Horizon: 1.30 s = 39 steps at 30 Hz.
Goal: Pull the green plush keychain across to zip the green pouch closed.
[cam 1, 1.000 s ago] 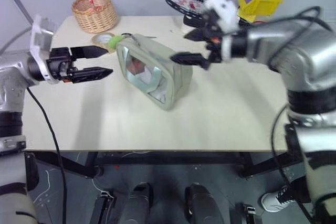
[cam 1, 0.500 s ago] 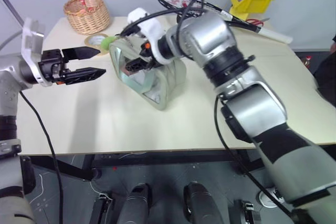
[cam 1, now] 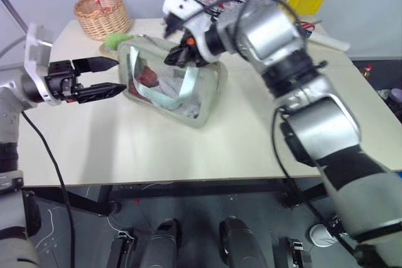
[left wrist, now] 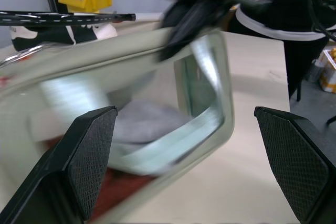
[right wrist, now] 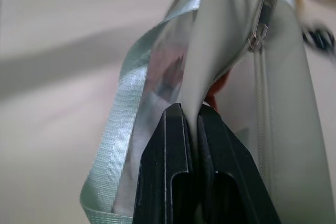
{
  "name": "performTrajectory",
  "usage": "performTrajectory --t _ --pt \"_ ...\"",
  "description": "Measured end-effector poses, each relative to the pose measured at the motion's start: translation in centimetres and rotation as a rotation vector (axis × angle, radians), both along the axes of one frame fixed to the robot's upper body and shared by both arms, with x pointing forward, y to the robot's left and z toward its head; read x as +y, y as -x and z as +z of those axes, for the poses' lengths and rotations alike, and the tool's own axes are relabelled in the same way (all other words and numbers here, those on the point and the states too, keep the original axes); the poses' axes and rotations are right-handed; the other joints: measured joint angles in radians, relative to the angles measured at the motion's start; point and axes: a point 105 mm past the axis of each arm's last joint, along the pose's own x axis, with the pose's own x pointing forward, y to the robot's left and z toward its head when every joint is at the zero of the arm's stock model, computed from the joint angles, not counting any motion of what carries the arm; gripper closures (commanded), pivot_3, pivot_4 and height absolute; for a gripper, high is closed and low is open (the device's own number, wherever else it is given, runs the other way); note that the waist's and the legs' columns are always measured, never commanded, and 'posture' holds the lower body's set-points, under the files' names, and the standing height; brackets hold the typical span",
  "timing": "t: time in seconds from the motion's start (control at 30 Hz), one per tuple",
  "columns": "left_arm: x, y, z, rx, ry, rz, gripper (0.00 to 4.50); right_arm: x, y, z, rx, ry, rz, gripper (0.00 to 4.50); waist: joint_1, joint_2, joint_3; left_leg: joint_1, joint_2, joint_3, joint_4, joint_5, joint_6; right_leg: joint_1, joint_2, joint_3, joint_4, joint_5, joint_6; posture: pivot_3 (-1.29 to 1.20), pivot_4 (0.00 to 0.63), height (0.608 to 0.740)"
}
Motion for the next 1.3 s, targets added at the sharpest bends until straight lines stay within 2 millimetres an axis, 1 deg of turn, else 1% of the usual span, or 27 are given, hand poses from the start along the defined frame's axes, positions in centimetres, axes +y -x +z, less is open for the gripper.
performTrajectory --t 0.07,0.13,0.17,0.23,0.3,0.47,0.53,0.57,0.6,0.63,0.67,0.7,0.8,0.87,1.0,1.07,1.1,1.2,1.23,1.3 --pt "0.0 0.0 0.0 0.002 0.002 0.0 0.0 -1.5 1.2 -1.3 -0.014 0.064 0.081 4.49 -0.001 0.0 0.0 0.0 0.0 0.0 0.0 0.0 0.0 -0.001 0.0 0.0 0.0 0.0 0.0 0.0 0.15 0.659" --pt "0.0 0.0 -0.1 0.003 0.002 -0.005 0.0 -2.3 2.1 -2.8 -0.007 0.114 0.132 4.49 -0.004 0.0 0.0 0.0 0.0 0.0 0.0 0.0 0.0 -0.001 0.0 0.0 0.001 0.0 0.0 0.0 0.15 0.659" --pt "0.0 0.0 -0.1 0.004 0.002 -0.006 0.0 -2.4 2.4 -3.2 -0.004 0.128 0.146 4.49 -0.007 0.0 0.0 0.0 0.0 0.001 0.0 0.0 0.0 -0.001 0.0 0.001 0.001 0.0 0.0 0.0 0.15 0.659" --pt "-0.1 0.0 -0.1 0.005 0.003 -0.01 0.0 -2.1 2.8 -3.4 -0.018 0.147 0.159 4.49 -0.011 0.0 0.0 0.001 0.001 0.001 -0.001 0.0 0.0 -0.002 0.0 0.001 0.001 0.0 0.0 0.0 0.15 0.659" --pt "-0.2 0.0 -0.2 0.008 0.005 -0.015 0.0 -2.0 2.9 -3.4 -0.025 0.148 0.136 4.49 -0.009 0.0 0.0 0.001 0.002 0.0 -0.001 0.0 0.0 -0.002 0.0 0.0 0.001 0.0 0.0 0.0 0.15 0.659" --pt "-0.2 -0.1 -0.4 0.016 0.005 -0.018 0.0 -2.1 3.6 -4.2 -0.011 0.138 0.114 4.49 0.0 0.0 0.0 0.001 0.001 0.0 -0.001 0.0 0.0 0.0 0.0 0.0 0.001 0.0 0.0 0.0 0.15 0.659" --pt "-0.3 -0.1 -0.5 0.024 0.0 -0.024 0.0 -2.1 3.9 -4.3 -0.009 0.139 0.108 3.78 0.0 0.0 0.0 0.001 0.001 0.0 -0.001 0.0 0.0 0.0 0.0 0.0 0.001 0.0 0.0 0.0 0.15 0.659" --pt "-0.5 -0.2 -0.6 0.027 -0.003 -0.031 0.0 -2.1 3.9 -4.4 -0.004 0.14 0.098 3.54 0.0 0.0 0.0 0.001 0.001 0.0 -0.001 0.0 0.0 0.0 0.0 0.0 0.001 0.0 0.0 0.0 0.15 0.659" --pt "-0.6 -0.2 -0.6 0.027 -0.004 -0.035 0.0 -2.2 3.9 -4.6 0.003 0.139 0.09 2.97 -0.001 0.0 0.0 0.001 0.001 0.0 -0.001 0.0 0.0 0.0 0.0 0.0 0.001 0.0 0.0 0.0 0.15 0.659" --pt "-0.6 -0.2 -0.6 0.028 -0.004 -0.036 0.0 -2.2 4.0 -4.7 0.008 0.139 0.086 2.63 -0.001 0.0 0.0 0.001 0.001 0.0 -0.001 0.0 0.0 0.0 0.0 0.0 0.001 0.0 0.0 0.0 0.15 0.659" --pt "-0.6 -0.2 -0.6 0.028 -0.004 -0.037 0.0 -2.3 4.0 -4.9 0.014 0.139 0.08 2.14 -0.001 0.0 0.0 0.001 0.001 0.0 -0.001 0.0 0.0 0.0 0.0 0.0 0.001 0.0 0.0 0.0 0.15 0.659" --pt "-0.7 -0.2 -0.6 0.028 -0.005 -0.039 0.0 -2.4 4.0 -5.0 0.021 0.139 0.071 1.52 0.0 0.0 0.0 0.001 0.001 0.0 -0.001 0.0 0.0 0.0 0.0 0.0 0.001 0.0 0.0 0.0 0.15 0.659" --pt "-0.7 -0.2 -0.5 0.027 -0.003 -0.047 0.0 -2.8 4.2 -4.8 0.033 0.134 0.047 0.03 0.0 0.0 0.0 0.001 0.001 0.0 -0.001 0.0 0.0 0.0 0.0 0.0 0.001 0.0 0.0 0.0 0.15 0.659" --pt "-0.8 -0.3 -0.5 0.03 -0.003 -0.051 0.0 -3.7 4.6 -4.0 0.05 0.111 0.021 0.03 0.004 0.0 0.0 0.0 0.001 0.0 0.0 0.0 0.0 0.0 0.0 0.0 0.001 0.0 0.0 0.0 0.15 0.659" --pt "-0.9 -0.3 -0.7 0.039 -0.008 -0.066 0.0 -6.3 5.8 -1.5 0.03 0.068 -0.032 0.03 0.009 0.0 0.0 0.001 0.001 -0.001 0.0 0.0 0.0 0.0 -0.001 0.0 0.0 0.0 0.0 0.0 0.15 0.659" --pt "-1.1 -0.3 -0.6 0.039 -0.013 -0.076 0.0 -7.2 6.4 -1.3 0.011 0.077 -0.044 0.03 0.01 0.0 0.0 0.001 0.001 -0.001 0.0 0.0 0.0 0.001 0.0 0.0 0.0 0.0 0.0 0.0 0.15 0.659" --pt "-1.2 -0.3 -0.6 0.039 -0.015 -0.079 0.0 -7.8 6.5 -1.6 0.014 0.084 -0.057 0.03 0.01 0.0 0.0 0.001 0.001 0.0 0.0 0.0 0.0 0.001 -0.001 0.0 -0.001 0.0 0.0 0.0 0.15 0.659" --pt "-1.1 -0.4 -0.7 0.045 -0.015 -0.076 0.0 -9.4 6.2 -3.5 0.059 0.108 -0.109 0.77 0.009 0.0 0.0 0.002 0.001 0.0 0.0 0.0 0.0 0.002 -0.001 0.0 -0.001 0.0 0.0 0.0 0.15 0.659" --pt "-0.9 -0.4 -0.8 0.05 -0.015 -0.071 0.0 -10.0 6.0 -4.4 0.074 0.117 -0.129 1.23 0.008 0.0 0.0 0.002 0.001 0.0 0.0 0.0 0.0 0.002 -0.001 0.0 -0.001 0.0 0.0 0.0 0.15 0.659" --pt "-0.9 -0.5 -0.9 0.051 -0.018 -0.07 0.0 -10.0 5.8 -4.8 0.077 0.118 -0.138 2.21 0.003 0.0 0.0 0.001 0.001 0.0 0.0 0.0 0.0 0.001 -0.001 0.0 -0.001 0.0 0.0 0.0 0.15 0.659"
